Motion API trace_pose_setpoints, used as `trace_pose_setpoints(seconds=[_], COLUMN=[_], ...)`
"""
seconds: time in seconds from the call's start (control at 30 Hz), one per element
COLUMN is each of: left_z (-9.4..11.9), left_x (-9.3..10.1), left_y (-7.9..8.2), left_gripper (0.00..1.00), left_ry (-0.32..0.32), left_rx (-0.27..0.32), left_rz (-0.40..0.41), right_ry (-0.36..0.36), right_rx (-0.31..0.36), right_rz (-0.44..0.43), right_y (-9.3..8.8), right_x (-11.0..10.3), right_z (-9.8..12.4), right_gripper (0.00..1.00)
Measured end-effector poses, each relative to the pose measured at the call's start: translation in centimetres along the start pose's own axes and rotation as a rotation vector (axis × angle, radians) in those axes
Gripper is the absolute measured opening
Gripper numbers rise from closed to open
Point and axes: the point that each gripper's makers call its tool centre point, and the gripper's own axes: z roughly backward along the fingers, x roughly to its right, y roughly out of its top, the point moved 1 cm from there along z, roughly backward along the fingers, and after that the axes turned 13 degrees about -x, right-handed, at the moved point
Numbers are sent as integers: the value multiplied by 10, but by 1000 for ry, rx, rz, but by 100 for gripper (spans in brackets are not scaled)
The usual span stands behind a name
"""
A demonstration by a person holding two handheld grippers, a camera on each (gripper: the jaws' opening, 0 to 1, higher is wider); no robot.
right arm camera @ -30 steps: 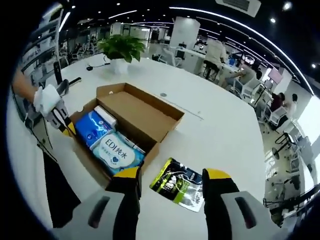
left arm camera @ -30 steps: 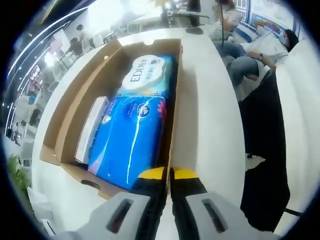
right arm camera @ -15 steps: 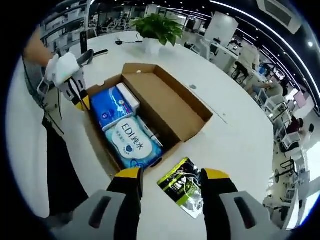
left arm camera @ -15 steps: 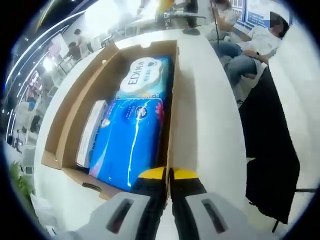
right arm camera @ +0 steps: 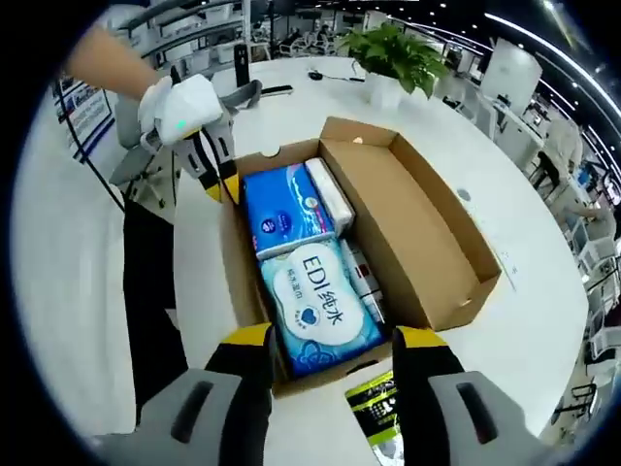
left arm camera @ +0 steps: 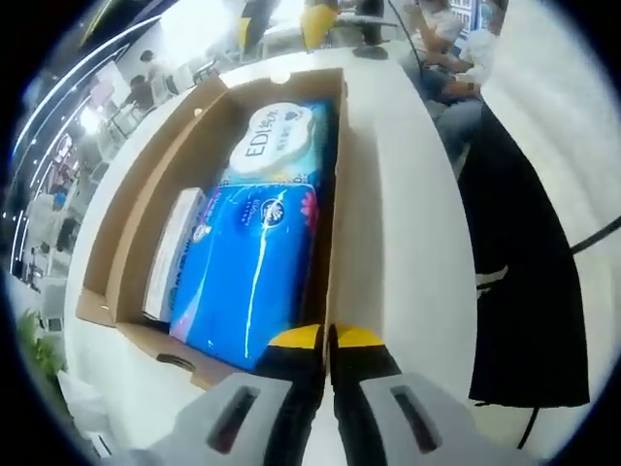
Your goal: Operate the shoe box by opening the lid, removing the specified soft item, and placing it in the target area until the item is outside and the box remains undamaged.
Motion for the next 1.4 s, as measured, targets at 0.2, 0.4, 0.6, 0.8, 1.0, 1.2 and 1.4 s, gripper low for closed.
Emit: trace_pose_setpoints(seconds=[0.2, 0.4, 0.6, 0.8, 1.0, 1.2, 1.4], left_z=[1, 0, -10, -8, -7, -3, 3], left_x=[0, 1, 4, 0, 4, 4, 5], left_y=[1, 1, -1, 0, 2, 3, 10], left_gripper=[2, 2, 2, 4, 3, 4, 4], left_ry=[4, -22, 2, -3, -31, -32, 5], left_rx=[13, 3, -61, -54, -51, -23, 29], left_rz=[1, 14, -29, -11, -40, 5, -43], right_ry=[95, 26, 96, 108, 109, 102, 111], right_rx=[-8, -26, -63, -80, -83, -83, -126], right_rz=[-57, 86, 61, 75, 83, 143, 184], right_y=[13, 25, 20, 26, 30, 32, 30], right_x=[-8, -4, -17, -18, -13, -16, -15], right_z=[-20, -37, -58, -62, -66, -74, -81], right_gripper=[55, 54, 64, 63, 60, 60, 62])
